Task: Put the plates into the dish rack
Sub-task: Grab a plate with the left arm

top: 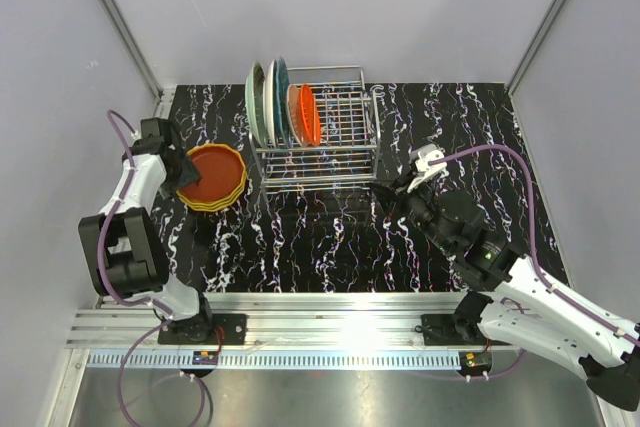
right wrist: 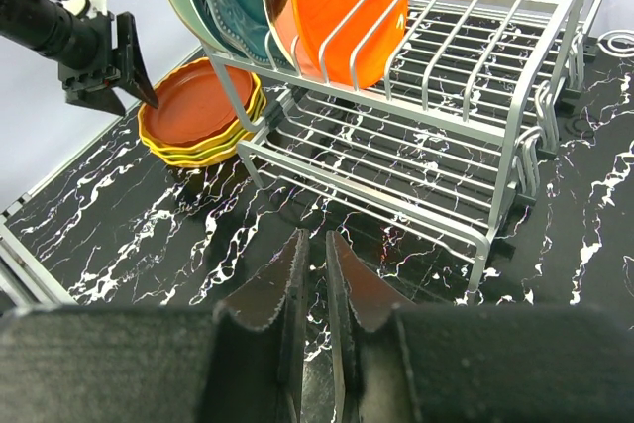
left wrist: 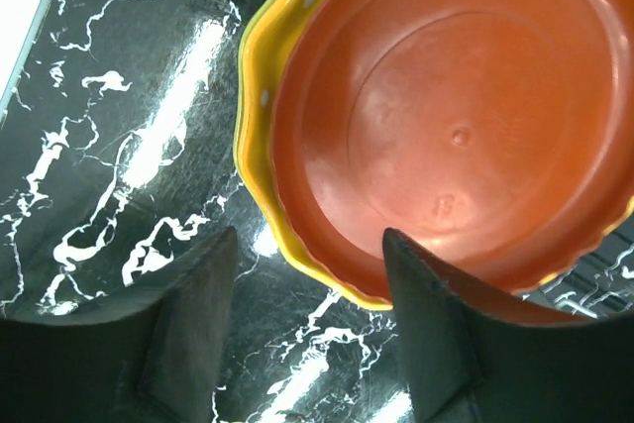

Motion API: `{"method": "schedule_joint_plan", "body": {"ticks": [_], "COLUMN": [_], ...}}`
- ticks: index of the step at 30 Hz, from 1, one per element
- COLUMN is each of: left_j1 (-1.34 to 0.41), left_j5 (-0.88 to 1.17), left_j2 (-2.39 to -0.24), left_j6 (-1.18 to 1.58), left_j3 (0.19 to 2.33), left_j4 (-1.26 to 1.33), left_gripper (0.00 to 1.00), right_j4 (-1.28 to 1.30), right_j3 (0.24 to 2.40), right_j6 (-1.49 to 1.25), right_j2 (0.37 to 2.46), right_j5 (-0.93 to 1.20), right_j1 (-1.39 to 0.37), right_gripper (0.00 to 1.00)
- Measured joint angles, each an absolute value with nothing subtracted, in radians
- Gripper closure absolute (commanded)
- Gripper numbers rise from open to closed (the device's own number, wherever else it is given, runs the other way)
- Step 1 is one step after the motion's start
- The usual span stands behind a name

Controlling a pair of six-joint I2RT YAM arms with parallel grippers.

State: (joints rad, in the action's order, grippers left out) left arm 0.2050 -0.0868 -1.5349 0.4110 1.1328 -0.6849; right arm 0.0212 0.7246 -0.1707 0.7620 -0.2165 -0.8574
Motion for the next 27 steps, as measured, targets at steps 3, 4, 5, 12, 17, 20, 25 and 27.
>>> {"method": "schedule_joint_plan", "body": {"ticks": [3, 4, 5, 12, 17, 20, 25, 27], "left_j1": [0.208, 0.210, 0.215, 0.284, 0.314, 0.314, 0.317, 0.318], "left_j5": [-0.087, -0.086, -0.082, -0.027, 0.015, 0.019, 0.018, 0.015], "left_j2": [-1.557, -1.561, -1.565, -1.600, -1.621, -1.621, -1.620, -1.620], "left_j6": [0.405, 0.401, 0.399, 0.401, 0.402, 0.400, 0.399, 0.398], "left_j3": [1.133, 1.133, 1.133, 1.132, 1.126, 1.125, 1.123, 1.122], "left_j4": [-0.675, -0.670, -0.664, -0.617, -0.596, -0.593, -0.593, -0.593], "left_gripper": [0.53, 0.54, 0.55, 0.65, 0.66, 0.68, 0.73, 0.74], "right_j4": [0.021, 0.021, 0.020, 0.020, 0.020, 0.020, 0.020, 0.020], "right_j3": [0.725, 0.725, 0.725, 0.725, 0.725, 0.725, 0.725, 0.725], "right_j6": [-0.170, -0.169, -0.169, -0.165, -0.163, -0.162, -0.161, -0.161], "right_j2": [0.762, 0.762, 0.763, 0.773, 0.773, 0.773, 0.772, 0.772], "right_j5": [-0.216, -0.216, -0.216, -0.217, -0.217, -0.218, -0.218, -0.218], "right_j1": [-0.857, -0.857, -0.857, -0.857, -0.857, -0.857, -0.857, -0.857], "right_gripper": [0.82, 0.82, 0.82, 0.83, 0.83, 0.83, 0.84, 0.84]}}
